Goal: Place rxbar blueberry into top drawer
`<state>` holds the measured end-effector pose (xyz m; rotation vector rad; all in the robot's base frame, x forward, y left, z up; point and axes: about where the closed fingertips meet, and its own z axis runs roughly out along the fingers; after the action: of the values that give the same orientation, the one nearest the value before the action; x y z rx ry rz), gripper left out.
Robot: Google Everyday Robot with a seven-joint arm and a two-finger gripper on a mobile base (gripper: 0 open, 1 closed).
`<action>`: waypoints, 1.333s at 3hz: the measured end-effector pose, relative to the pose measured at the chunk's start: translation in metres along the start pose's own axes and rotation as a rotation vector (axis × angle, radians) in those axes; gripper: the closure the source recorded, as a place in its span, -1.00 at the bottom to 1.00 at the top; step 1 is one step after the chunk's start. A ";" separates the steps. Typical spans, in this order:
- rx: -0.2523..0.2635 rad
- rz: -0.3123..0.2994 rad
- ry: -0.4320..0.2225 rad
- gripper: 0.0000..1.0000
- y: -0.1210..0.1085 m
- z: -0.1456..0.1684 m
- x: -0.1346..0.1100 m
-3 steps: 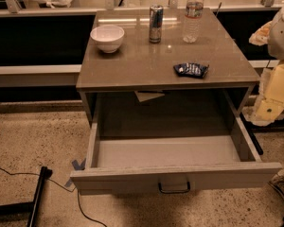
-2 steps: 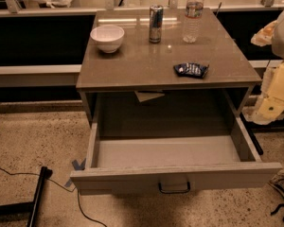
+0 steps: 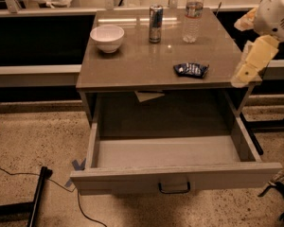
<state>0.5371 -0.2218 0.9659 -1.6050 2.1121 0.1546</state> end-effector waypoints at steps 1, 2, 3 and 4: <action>-0.015 0.030 -0.109 -1.00 -0.037 0.042 -0.007; -0.006 0.051 -0.189 -1.00 -0.057 0.085 -0.014; -0.016 0.087 -0.218 -1.00 -0.070 0.137 -0.012; -0.056 0.124 -0.246 -0.93 -0.082 0.181 -0.009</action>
Offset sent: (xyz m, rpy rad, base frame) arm 0.1194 0.0541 -0.1255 0.2951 -0.0335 -0.0178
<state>0.6706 -0.1721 0.8265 -1.4052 2.0297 0.4332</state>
